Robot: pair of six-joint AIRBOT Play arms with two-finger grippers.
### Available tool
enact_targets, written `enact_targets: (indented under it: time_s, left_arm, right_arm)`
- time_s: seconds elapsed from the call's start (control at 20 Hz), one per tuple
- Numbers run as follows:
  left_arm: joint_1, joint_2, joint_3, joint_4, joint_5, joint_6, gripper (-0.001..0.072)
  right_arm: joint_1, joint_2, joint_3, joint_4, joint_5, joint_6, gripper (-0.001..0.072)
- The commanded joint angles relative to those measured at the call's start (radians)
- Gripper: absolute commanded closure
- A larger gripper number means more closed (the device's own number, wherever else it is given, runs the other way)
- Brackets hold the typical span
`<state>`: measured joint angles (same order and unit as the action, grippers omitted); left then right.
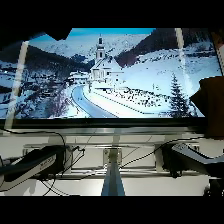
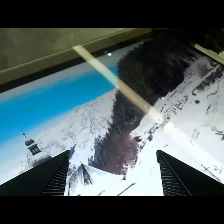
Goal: Fold the clothes and pants, and hang the long-sleeved shirts on hangers.
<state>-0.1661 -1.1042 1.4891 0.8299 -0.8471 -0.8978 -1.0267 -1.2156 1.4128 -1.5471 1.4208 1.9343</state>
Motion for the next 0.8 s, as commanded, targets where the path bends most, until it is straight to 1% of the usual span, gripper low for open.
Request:
enact_targets:
  time_s: [0.0, 0.1, 0.15, 0.25, 0.45, 0.55, 0.65, 0.75]
  left_arm:
    - [0.001, 0.000, 0.000, 0.000, 0.000, 0.000, 0.0115]
    - [0.001, 0.000, 0.000, 0.000, 0.000, 0.000, 0.0115]
    - [0.001, 0.000, 0.000, 0.000, 0.000, 0.000, 0.0115]
    - [0.001, 0.000, 0.000, 0.000, 0.000, 0.000, 0.0115]
    - [0.001, 0.000, 0.000, 0.000, 0.000, 0.000, 0.0115]
    - [0.001, 0.000, 0.000, 0.000, 0.000, 0.000, 0.0115]
    - [0.001, 0.000, 0.000, 0.000, 0.000, 0.000, 0.0115]
    - [0.001, 0.000, 0.000, 0.000, 0.000, 0.000, 0.0115]
  right_arm:
    - [0.002, 0.000, 0.000, 0.152, -0.058, -0.037, 0.0700]
    - [0.037, 0.000, 0.002, 0.269, -0.114, -0.116, 0.0700]
    - [0.076, 0.000, 0.005, 0.301, -0.140, -0.148, 0.0700]
    - [0.201, 0.000, 0.025, 0.298, -0.173, -0.229, 0.0701]
    - [0.572, 0.000, 0.078, 0.135, -0.255, -0.323, 0.0701]
    - [0.771, 0.000, 0.103, 0.065, -0.269, -0.383, 0.0702]
    - [0.962, 0.001, 0.112, -0.007, -0.261, -0.473, 0.0702]
    - [1.100, 0.001, 0.112, -0.084, -0.252, -0.562, 0.0701]
